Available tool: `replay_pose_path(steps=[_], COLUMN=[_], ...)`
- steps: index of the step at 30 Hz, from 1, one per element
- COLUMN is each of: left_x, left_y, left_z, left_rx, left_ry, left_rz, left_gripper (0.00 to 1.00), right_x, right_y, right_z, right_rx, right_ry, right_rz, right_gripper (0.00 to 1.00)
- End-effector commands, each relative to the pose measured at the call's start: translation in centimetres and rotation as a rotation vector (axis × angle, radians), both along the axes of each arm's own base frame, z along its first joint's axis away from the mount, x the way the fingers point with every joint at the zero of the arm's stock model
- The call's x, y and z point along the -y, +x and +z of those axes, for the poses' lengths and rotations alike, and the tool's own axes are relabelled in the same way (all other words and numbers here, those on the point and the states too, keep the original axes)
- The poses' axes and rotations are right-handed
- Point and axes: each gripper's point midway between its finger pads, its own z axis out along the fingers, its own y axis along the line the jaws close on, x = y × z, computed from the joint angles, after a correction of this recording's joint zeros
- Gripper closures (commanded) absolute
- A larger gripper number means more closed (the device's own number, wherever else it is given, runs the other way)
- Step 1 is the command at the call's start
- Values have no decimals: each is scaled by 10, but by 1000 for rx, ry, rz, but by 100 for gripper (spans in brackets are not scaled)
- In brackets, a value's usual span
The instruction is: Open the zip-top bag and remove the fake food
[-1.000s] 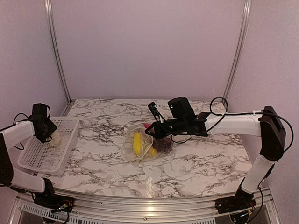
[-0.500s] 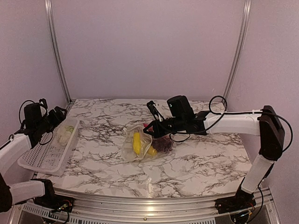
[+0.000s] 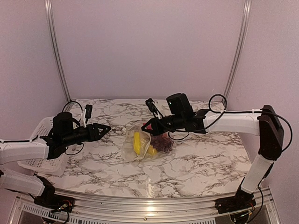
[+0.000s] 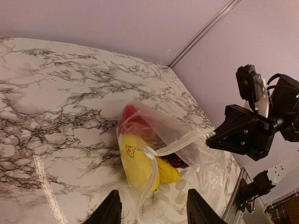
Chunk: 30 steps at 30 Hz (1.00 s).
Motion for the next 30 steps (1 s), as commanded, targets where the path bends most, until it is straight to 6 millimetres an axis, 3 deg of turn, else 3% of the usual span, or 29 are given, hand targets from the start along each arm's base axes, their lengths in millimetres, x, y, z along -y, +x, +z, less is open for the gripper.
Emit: replay_pose_path(steps=[1,7,13,20,24,30], left_x=[46,103,139,135,127,132], left_y=[-2,-14,-15,16,34,44], left_z=[-1,-24,-50,-88,-110,-137], left_rx=[1,-68,-156,-262,-302,-353], left_ry=[-9,18,7,77,166,244], left_rz=[-77,-179,-201,-27,82,103], left_gripper=[54,58,65,65,56,44], right_x=[-11,-11,-11,-12,-12,-12], right_y=[9,12,13,14,15,19], right_z=[16,18,15,16,10,0], right_rx=[19,25,22,25,18,9], right_ry=[38,38,32,35,26,5], right_rz=[1,-13,-18,-20,-24,-43], right_gripper=[100,100,100,100,100,100])
